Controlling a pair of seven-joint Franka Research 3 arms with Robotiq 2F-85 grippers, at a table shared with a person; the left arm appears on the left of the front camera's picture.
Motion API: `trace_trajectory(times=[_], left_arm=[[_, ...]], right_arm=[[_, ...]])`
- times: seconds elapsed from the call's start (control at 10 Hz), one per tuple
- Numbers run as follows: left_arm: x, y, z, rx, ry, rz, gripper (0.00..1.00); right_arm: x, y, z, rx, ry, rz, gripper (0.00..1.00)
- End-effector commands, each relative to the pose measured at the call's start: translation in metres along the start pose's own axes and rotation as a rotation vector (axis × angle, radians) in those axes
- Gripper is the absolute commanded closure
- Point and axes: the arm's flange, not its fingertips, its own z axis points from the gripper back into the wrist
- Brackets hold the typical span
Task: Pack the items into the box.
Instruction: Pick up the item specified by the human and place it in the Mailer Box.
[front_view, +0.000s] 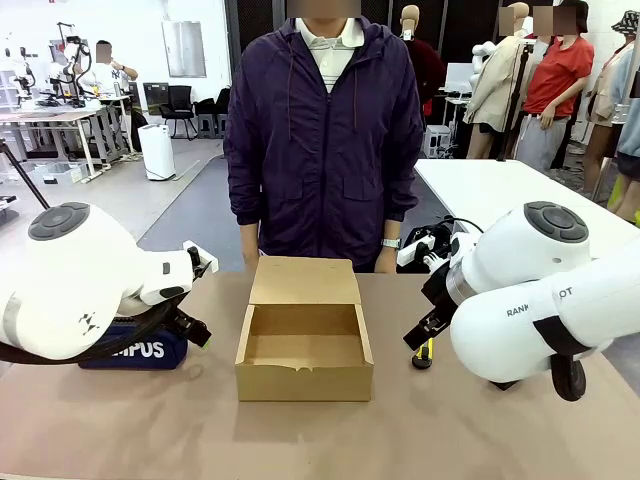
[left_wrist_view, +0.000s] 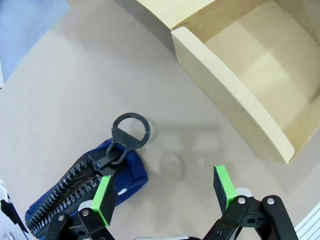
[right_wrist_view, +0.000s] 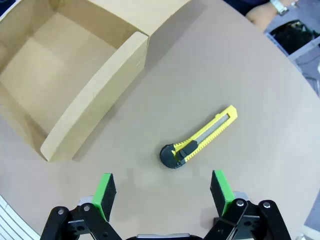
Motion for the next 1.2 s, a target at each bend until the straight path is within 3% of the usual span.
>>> trace_trajectory(times=[0.0, 0.5, 0.6, 0.7, 0.8, 1.0, 1.1], left_arm=[[0.0, 0.0, 0.0, 0.0, -0.001, 0.0, 0.0], [0.0, 0.0, 0.0, 0.0, 0.0, 0.0, 0.0], [0.014, 0.011, 0.027, -0.136, -0.048, 0.033, 0.0], [0.037, 0.024, 0.058, -0.227, -0.014, 0.276, 0.0], [0.049, 0.041, 0.091, -0.35, 0.043, 0.42, 0.0], [0.049, 0.092, 0.145, -0.591, -0.004, 0.542, 0.0], [0.03, 0.127, 0.168, -0.715, -0.039, 0.608, 0.0]], right_arm=[[0.0, 0.0, 0.0, 0.0, 0.0, -0.001, 0.0], [0.0, 0.0, 0.0, 0.0, 0.0, 0.0, 0.0], [0.013, -0.008, 0.028, 0.07, -0.011, -0.062, 0.0], [0.022, -0.022, 0.06, 0.139, -0.002, -0.169, 0.0], [0.026, -0.035, 0.094, 0.211, 0.001, -0.282, 0.0], [0.0, -0.073, 0.153, 0.558, -0.048, -0.421, 0.0], [-0.03, -0.102, 0.174, 0.623, -0.109, -0.559, 0.0]])
